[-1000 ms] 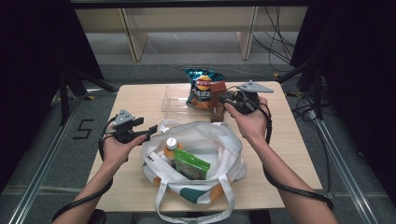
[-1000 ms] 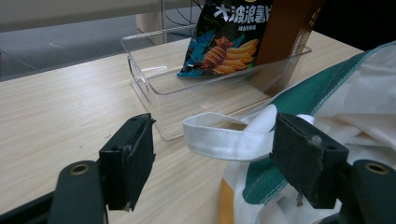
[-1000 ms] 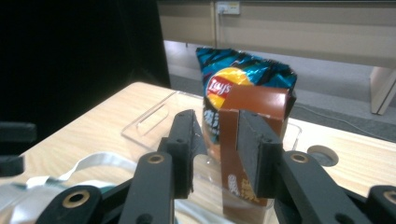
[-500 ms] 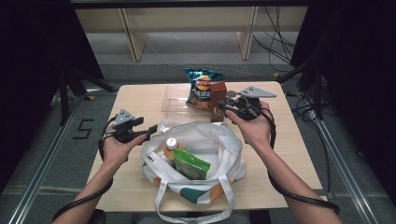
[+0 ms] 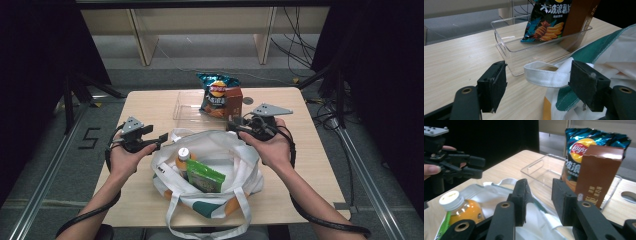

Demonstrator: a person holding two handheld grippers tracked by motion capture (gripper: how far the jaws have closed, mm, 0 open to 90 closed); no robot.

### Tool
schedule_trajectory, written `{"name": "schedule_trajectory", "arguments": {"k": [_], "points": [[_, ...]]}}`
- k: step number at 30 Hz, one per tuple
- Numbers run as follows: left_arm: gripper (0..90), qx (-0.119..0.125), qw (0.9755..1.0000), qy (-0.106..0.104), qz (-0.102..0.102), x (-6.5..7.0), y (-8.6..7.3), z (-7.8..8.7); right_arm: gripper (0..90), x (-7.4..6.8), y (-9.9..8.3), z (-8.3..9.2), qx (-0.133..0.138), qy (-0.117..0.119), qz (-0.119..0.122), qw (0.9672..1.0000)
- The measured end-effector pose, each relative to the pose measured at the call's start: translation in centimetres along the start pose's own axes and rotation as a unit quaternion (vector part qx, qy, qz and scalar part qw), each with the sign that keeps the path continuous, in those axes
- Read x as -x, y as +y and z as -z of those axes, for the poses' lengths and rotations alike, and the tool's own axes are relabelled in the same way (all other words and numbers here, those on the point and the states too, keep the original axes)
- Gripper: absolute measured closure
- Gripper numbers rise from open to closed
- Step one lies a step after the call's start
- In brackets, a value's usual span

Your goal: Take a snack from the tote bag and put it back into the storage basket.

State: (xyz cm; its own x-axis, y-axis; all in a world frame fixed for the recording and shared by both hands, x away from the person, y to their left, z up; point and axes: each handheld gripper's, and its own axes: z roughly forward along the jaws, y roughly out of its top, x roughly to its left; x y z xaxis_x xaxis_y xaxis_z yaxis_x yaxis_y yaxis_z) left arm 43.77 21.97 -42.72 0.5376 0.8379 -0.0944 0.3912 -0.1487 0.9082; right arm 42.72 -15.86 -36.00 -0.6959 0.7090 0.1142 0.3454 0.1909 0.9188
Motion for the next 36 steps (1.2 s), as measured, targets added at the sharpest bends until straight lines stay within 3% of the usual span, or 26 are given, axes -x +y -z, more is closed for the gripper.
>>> {"name": "schedule_trajectory", "arguments": {"k": [5,6,7,9,10,14,16,18,21,22,25,26,28,36], "points": [[28.9,0.0,1.0,0.003,0.0,0.0,0.1,0.2,65.3,-0.3,-0.3,0.2,-0.006,0.016,-0.004,0.9998],[28.9,0.0,1.0,0.003,0.0,0.0,0.1,0.2,65.2,-0.6,-0.4,0.4,-0.009,0.015,-0.017,0.9997],[28.9,0.0,1.0,0.003,0.0,0.0,0.1,0.1,65.2,-0.5,-0.4,0.4,-0.007,0.019,-0.005,0.9998],[28.9,0.0,1.0,0.002,-0.001,0.2,0.1,0.1,65.0,-0.9,-0.6,0.7,-0.012,0.02,-0.017,0.9996],[28.9,0.0,1.0,0.002,0.001,0.2,0.1,0.1,64.8,-0.8,-0.7,0.7,-0.008,0.023,-0.003,0.9997],[29.0,-0.002,1.0,0.001,-0.004,0.2,0.1,0.0,64.6,-1.5,-1.1,1.1,-0.014,0.027,-0.017,0.9994],[28.9,-0.002,1.0,0.001,-0.003,0.3,0.1,0.0,64.5,-1.6,-1.3,1.1,-0.013,0.039,-0.003,0.9992],[28.9,-0.002,1.0,0.0,-0.004,0.3,0.1,0.0,64.4,-2.0,-1.5,1.2,-0.02,0.04,-0.015,0.9989],[28.9,-0.001,1.0,-0.001,-0.003,0.3,0.1,0.0,64.4,-2.2,-1.7,1.2,-0.013,0.043,0.006,0.999],[28.9,-0.001,1.0,-0.001,-0.003,0.3,0.1,0.0,64.4,-2.4,-1.8,1.3,-0.015,0.047,-0.005,0.9988],[28.9,-0.001,1.0,-0.001,-0.003,0.3,0.1,0.0,64.3,-2.7,-1.9,1.3,-0.012,0.051,0.004,0.9986],[28.9,-0.002,1.0,0.001,-0.001,0.4,0.1,0.0,64.3,-3.1,-1.9,1.3,-0.019,0.058,-0.008,0.9981],[28.9,-0.002,1.0,0.0,-0.004,0.3,0.2,0.1,64.2,-3.2,-2.1,1.2,-0.023,0.066,0.004,0.9975],[28.9,-0.002,1.0,0.0,-0.005,0.4,0.1,0.0,64.0,-4.3,-3.0,1.5,-0.035,0.087,-0.002,0.9956]]}}
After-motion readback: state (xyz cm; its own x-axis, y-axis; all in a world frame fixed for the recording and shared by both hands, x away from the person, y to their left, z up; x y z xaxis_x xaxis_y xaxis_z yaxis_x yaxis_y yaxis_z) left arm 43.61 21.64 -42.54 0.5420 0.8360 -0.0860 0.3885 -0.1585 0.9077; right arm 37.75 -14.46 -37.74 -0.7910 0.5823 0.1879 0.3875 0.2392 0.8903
